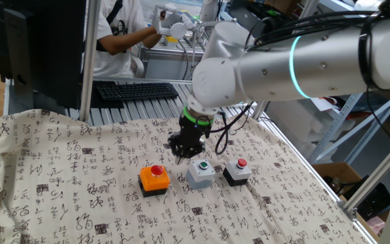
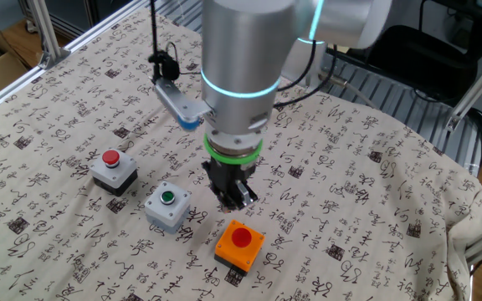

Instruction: Press three buttons from left to right in sequence

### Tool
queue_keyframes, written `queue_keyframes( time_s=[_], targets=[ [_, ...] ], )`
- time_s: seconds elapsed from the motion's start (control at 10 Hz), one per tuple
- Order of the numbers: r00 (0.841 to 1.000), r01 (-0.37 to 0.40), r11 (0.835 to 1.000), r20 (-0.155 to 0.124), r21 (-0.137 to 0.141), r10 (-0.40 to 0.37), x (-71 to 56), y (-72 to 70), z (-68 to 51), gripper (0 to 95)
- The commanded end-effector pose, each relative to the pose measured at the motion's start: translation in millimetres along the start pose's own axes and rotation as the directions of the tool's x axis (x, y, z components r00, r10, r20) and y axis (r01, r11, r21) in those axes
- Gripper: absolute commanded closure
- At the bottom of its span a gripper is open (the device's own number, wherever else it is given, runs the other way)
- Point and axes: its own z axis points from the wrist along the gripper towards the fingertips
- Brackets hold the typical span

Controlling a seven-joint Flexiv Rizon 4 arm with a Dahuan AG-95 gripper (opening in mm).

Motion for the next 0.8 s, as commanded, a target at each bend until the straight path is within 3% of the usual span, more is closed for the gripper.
queue_keyframes(
  time_s=[0.1, 0.4, 0.8],
  targets=[
    [1.0, 0.011, 1.0, -0.015, -0.006, -0.011, -7.8, -1.4, -4.3, 95.0],
    [1.0, 0.005, 1.0, -0.015, -0.031, -0.005, -9.3, -2.2, -3.9, 95.0],
    [1.0, 0.015, 0.999, -0.014, -0.033, -0.016, -12.3, -3.6, -0.5, 95.0]
  ],
)
